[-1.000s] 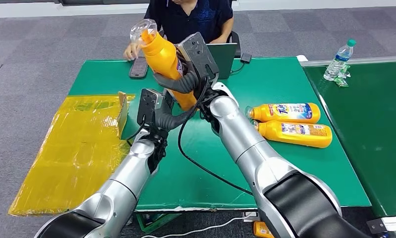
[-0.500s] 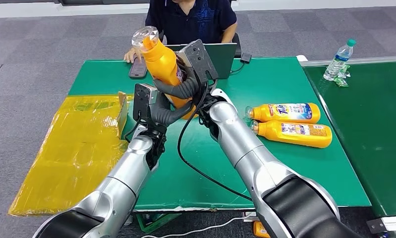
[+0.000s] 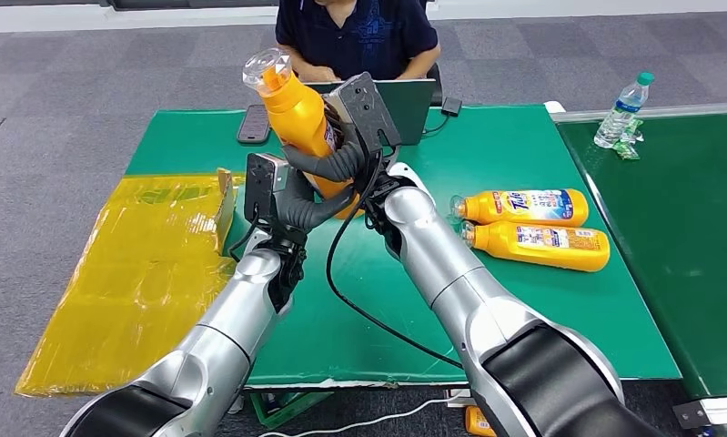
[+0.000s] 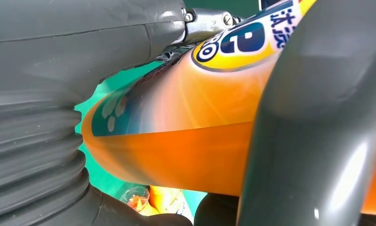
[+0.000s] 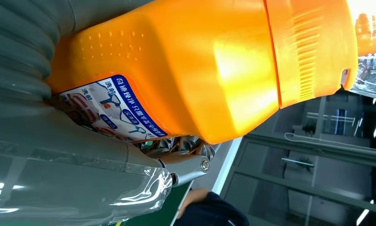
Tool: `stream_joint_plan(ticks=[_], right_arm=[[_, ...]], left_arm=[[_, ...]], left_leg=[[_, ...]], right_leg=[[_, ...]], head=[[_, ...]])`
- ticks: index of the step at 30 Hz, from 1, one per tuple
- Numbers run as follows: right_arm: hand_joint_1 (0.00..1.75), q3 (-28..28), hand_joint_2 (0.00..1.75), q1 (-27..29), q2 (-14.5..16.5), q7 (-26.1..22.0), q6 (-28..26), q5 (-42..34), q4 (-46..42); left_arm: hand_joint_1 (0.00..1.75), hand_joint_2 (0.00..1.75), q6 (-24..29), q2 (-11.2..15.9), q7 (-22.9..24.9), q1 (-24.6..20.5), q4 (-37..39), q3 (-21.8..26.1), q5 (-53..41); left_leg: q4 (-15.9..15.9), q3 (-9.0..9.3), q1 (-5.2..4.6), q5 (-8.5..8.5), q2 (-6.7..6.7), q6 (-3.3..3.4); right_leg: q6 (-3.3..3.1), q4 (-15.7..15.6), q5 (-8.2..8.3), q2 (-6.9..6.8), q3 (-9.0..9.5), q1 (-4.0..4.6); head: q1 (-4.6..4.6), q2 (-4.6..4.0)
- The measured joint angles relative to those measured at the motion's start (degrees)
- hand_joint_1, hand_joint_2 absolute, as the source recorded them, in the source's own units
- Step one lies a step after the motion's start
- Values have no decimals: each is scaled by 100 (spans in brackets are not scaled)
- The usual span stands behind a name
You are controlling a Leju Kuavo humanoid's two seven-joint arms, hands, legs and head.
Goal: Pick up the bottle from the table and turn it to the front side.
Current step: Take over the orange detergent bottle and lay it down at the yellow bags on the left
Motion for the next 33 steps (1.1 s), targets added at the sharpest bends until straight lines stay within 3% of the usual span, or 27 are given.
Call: stream_joint_plan(ticks=[11, 21, 33], right_arm=[[175, 34, 175, 4, 0, 6, -32, -49, 0], [175, 219, 175, 5, 0, 30, -166, -270, 2], [175, 382, 175, 3, -1, 102, -235, -465, 1]], left_arm=[[0, 175, -7, 0, 0, 2, 127, -114, 238], [0, 175, 131, 0, 110, 40, 431, -787, 1110], [0, 175, 222, 1, 226, 45, 590, -1251, 1759]], left_leg=[[0, 0, 0, 0, 0, 0], [0, -1, 0, 0, 0, 0], [0, 0, 0, 0, 0, 0]], right_leg=[[0, 0, 0, 0, 0, 0], [0, 0, 0, 0, 0, 0], [0, 0, 0, 0, 0, 0]], head=[[0, 0], [0, 1], [2, 1]])
